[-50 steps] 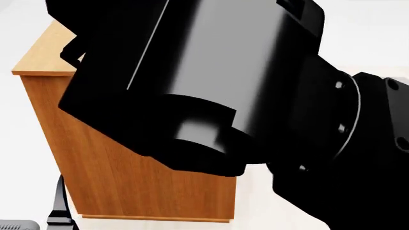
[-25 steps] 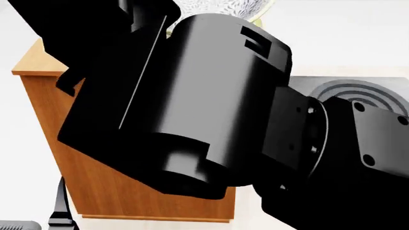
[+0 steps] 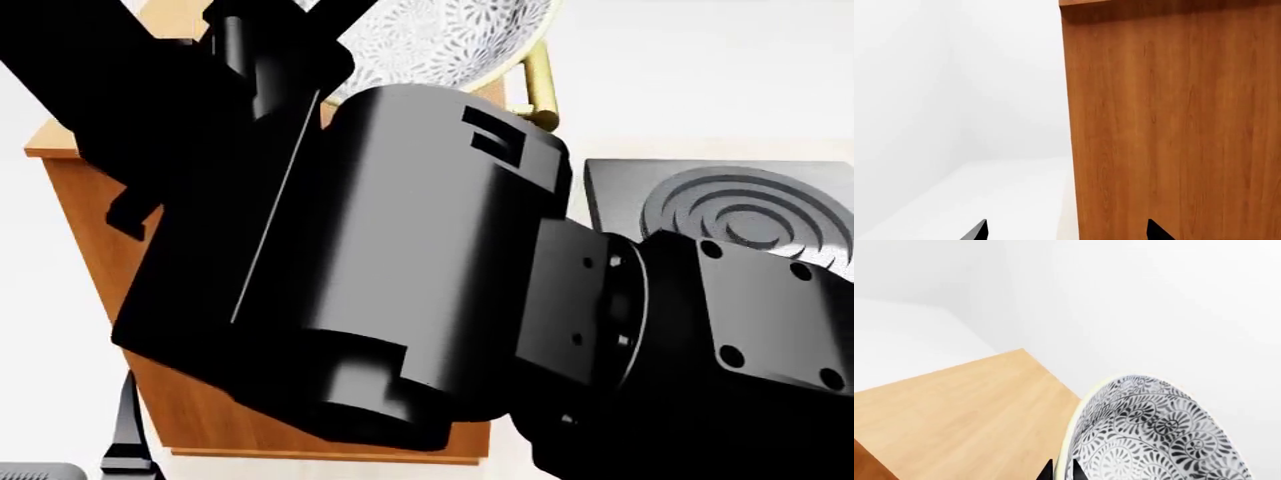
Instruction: Put the bowl on the top of the cabinet.
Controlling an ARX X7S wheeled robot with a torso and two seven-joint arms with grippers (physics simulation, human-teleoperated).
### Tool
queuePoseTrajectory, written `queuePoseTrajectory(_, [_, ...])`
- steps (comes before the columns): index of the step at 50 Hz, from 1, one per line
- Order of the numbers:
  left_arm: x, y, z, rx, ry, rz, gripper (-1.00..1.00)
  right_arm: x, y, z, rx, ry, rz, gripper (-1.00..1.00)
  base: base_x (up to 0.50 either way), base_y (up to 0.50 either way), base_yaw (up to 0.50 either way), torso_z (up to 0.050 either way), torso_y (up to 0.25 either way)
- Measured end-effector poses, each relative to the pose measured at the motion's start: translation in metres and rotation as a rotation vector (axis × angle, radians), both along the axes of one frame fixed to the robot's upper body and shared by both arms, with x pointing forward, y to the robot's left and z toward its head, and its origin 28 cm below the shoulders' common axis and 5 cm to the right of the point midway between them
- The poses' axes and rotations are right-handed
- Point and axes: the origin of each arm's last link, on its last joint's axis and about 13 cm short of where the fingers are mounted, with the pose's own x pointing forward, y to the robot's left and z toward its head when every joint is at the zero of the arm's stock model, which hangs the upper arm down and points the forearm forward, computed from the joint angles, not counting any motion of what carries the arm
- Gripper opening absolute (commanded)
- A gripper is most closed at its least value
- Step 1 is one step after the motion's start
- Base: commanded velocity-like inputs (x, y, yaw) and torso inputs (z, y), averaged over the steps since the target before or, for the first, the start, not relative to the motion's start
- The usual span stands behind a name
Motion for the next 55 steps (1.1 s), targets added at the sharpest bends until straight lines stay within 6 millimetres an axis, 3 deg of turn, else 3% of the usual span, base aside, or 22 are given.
queuePoseTrajectory(55, [0.000,0.003,-0.002,-0.007,0.003,0.008,1.00,0.007,0.017,-0.025,-0.045,0.007,0.033,-1.00,0.00,0.00,0.00,0.000,0.000])
